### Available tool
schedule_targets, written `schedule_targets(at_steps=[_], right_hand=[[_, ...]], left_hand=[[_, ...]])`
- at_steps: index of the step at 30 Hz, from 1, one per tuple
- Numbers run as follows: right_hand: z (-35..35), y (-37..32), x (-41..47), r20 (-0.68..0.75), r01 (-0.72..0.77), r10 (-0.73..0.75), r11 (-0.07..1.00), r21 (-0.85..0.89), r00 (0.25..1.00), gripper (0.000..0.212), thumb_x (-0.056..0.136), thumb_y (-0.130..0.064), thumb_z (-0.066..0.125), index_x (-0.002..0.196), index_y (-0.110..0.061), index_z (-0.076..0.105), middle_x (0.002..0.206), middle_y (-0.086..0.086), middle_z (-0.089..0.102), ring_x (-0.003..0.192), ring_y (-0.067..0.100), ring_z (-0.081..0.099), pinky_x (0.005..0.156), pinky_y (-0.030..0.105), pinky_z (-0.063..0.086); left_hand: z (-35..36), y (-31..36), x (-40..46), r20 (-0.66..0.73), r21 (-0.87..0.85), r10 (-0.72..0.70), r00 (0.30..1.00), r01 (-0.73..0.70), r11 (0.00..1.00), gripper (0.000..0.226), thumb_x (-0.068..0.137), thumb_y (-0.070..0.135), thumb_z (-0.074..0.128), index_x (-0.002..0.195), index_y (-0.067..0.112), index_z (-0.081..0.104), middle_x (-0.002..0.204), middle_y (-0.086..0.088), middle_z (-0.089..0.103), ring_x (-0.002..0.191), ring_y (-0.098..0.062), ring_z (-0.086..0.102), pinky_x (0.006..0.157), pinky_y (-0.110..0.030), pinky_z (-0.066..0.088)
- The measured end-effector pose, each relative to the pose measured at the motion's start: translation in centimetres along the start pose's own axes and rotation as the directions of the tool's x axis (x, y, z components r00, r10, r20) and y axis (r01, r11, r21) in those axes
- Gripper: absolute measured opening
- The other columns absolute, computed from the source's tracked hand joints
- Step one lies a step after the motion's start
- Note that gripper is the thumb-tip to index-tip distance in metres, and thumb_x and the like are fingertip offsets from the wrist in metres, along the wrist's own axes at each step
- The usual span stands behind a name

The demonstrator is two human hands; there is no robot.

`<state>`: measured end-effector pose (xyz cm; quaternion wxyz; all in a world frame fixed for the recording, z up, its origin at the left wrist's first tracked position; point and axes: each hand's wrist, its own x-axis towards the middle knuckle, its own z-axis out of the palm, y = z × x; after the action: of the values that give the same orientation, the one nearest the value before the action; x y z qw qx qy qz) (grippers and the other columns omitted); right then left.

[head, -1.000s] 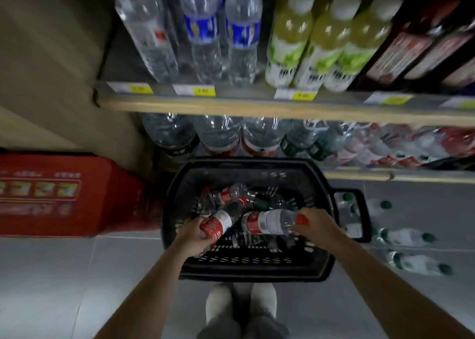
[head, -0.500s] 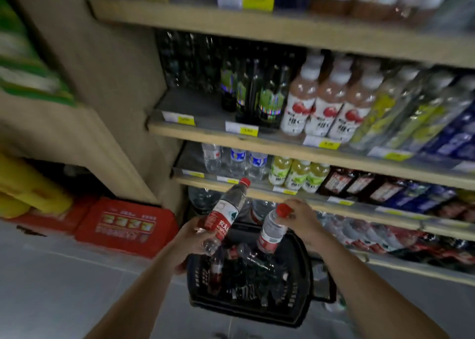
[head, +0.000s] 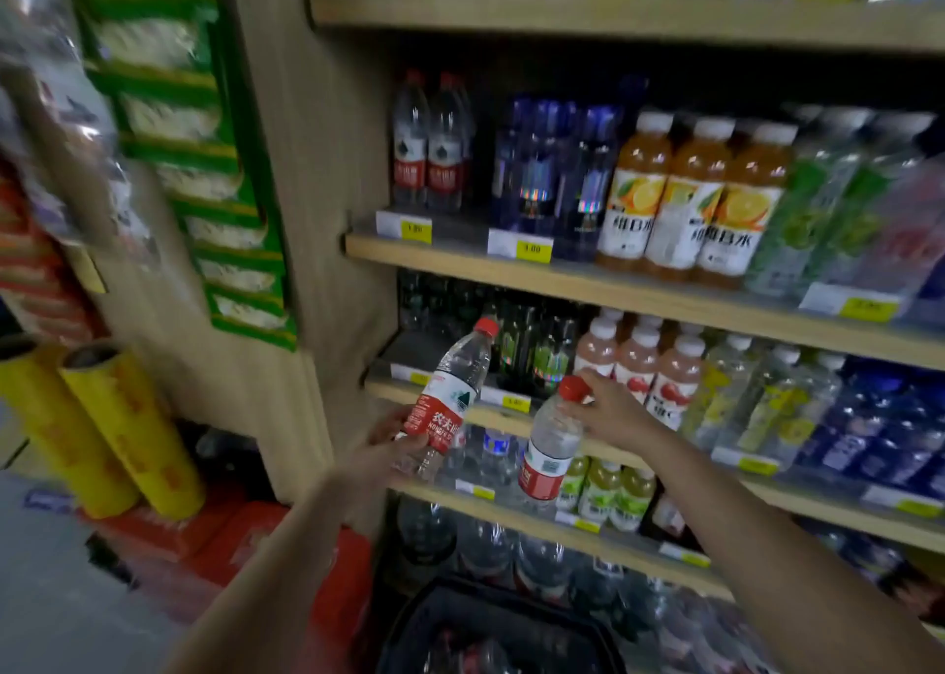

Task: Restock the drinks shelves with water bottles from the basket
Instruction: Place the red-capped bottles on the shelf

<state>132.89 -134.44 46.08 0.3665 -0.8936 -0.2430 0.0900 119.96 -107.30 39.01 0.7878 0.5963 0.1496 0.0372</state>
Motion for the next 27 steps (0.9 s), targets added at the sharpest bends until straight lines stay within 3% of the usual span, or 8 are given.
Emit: schedule_targets(at_steps=[4, 6, 9, 14, 19, 21, 24, 27], right_hand=[[-4.0, -4.6, 1.1, -0.039, 0.059, -0.062, 0.994, -0.088, 0.997, 0.023, 0.087, -0.034, 0.061, 0.103, -0.021, 0.05, 0.097, 0.001, 0.06, 0.09, 0.023, 0.061, 0.08, 0.039, 0.05], [-5.8, -6.7, 1.4, -0.059, 0.088, -0.093, 0.992, -0.089, 0.994, 0.031, 0.087, -0.037, 0.06, 0.112, -0.021, 0.051, 0.103, 0.0, 0.058, 0.095, 0.02, 0.059, 0.081, 0.034, 0.048], [-7.8, -9.8, 2.0, -0.111, 0.118, -0.131, 0.986, -0.115, 0.985, 0.04, 0.086, -0.038, 0.061, 0.119, -0.016, 0.052, 0.107, 0.0, 0.056, 0.095, 0.018, 0.056, 0.079, 0.028, 0.042], [-9.5, -13.5, 3.2, -0.177, 0.11, -0.12, 0.992, -0.067, 0.977, 0.032, 0.087, -0.03, 0.062, 0.112, -0.011, 0.052, 0.108, 0.011, 0.06, 0.102, 0.028, 0.059, 0.086, 0.045, 0.053], [-9.9, -15.9, 5.3, -0.272, 0.103, -0.134, 0.987, -0.126, 0.953, 0.017, 0.088, -0.033, 0.061, 0.098, -0.022, 0.052, 0.094, -0.003, 0.057, 0.096, 0.021, 0.058, 0.069, 0.021, 0.043], [-9.7, -16.6, 6.2, -0.311, 0.091, -0.125, 0.988, -0.121, 0.942, 0.013, 0.087, -0.034, 0.061, 0.09, -0.026, 0.052, 0.089, -0.006, 0.056, 0.09, 0.018, 0.057, 0.069, 0.022, 0.04], [-9.0, -17.4, 7.4, -0.359, 0.056, -0.091, 0.993, -0.105, 0.929, 0.015, 0.085, -0.038, 0.062, 0.09, -0.027, 0.054, 0.092, -0.002, 0.06, 0.087, 0.015, 0.057, 0.072, 0.026, 0.045], [-8.5, -18.1, 8.3, -0.373, 0.022, -0.06, 0.994, -0.105, 0.926, 0.028, 0.085, -0.038, 0.063, 0.1, -0.015, 0.057, 0.098, 0.008, 0.063, 0.092, 0.021, 0.061, 0.083, 0.036, 0.048]], left_hand=[[1.1, 4.8, -0.7, 0.112, -0.132, 0.128, 0.985, -0.113, 0.985, 0.115, 0.025, 0.033, 0.096, 0.124, 0.0, 0.049, 0.107, -0.02, 0.058, 0.079, -0.026, 0.065, 0.055, -0.035, 0.057], [1.8, 6.8, -0.5, 0.173, -0.185, 0.187, 0.967, -0.155, 0.97, 0.106, 0.037, 0.033, 0.094, 0.125, -0.002, 0.046, 0.106, -0.021, 0.054, 0.079, -0.027, 0.063, 0.058, -0.036, 0.056], [2.5, 9.7, 1.0, 0.257, -0.293, 0.223, 0.94, -0.144, 0.945, 0.064, 0.071, 0.021, 0.077, 0.124, 0.003, 0.047, 0.108, -0.021, 0.055, 0.087, -0.03, 0.064, 0.066, -0.038, 0.055], [2.8, 14.8, 4.5, 0.285, -0.278, 0.237, 0.929, -0.157, 0.948, 0.088, 0.055, 0.023, 0.089, 0.127, -0.001, 0.045, 0.113, -0.023, 0.063, 0.098, -0.036, 0.064, 0.077, -0.047, 0.054], [3.0, 19.2, 8.2, 0.297, -0.054, 0.343, 0.891, -0.343, 0.938, 0.047, 0.065, 0.01, 0.079, 0.105, 0.02, 0.056, 0.091, 0.0, 0.075, 0.085, -0.016, 0.071, 0.069, -0.033, 0.058], [2.9, 20.9, 9.7, 0.222, 0.103, 0.422, 0.879, -0.451, 0.887, 0.046, 0.069, 0.005, 0.078, 0.101, 0.027, 0.054, 0.093, 0.001, 0.072, 0.083, -0.011, 0.07, 0.071, -0.03, 0.057], [2.7, 23.3, 12.1, 0.188, 0.218, 0.556, 0.81, -0.586, 0.78, 0.054, 0.07, -0.004, 0.077, 0.107, 0.021, 0.046, 0.107, -0.016, 0.065, 0.095, -0.029, 0.064, 0.08, -0.04, 0.053], [2.1, 25.6, 14.5, 0.171, 0.35, 0.67, 0.722, -0.68, 0.644, 0.064, 0.063, -0.003, 0.08, 0.112, 0.019, 0.044, 0.108, -0.007, 0.061, 0.097, -0.02, 0.059, 0.078, -0.027, 0.046]])
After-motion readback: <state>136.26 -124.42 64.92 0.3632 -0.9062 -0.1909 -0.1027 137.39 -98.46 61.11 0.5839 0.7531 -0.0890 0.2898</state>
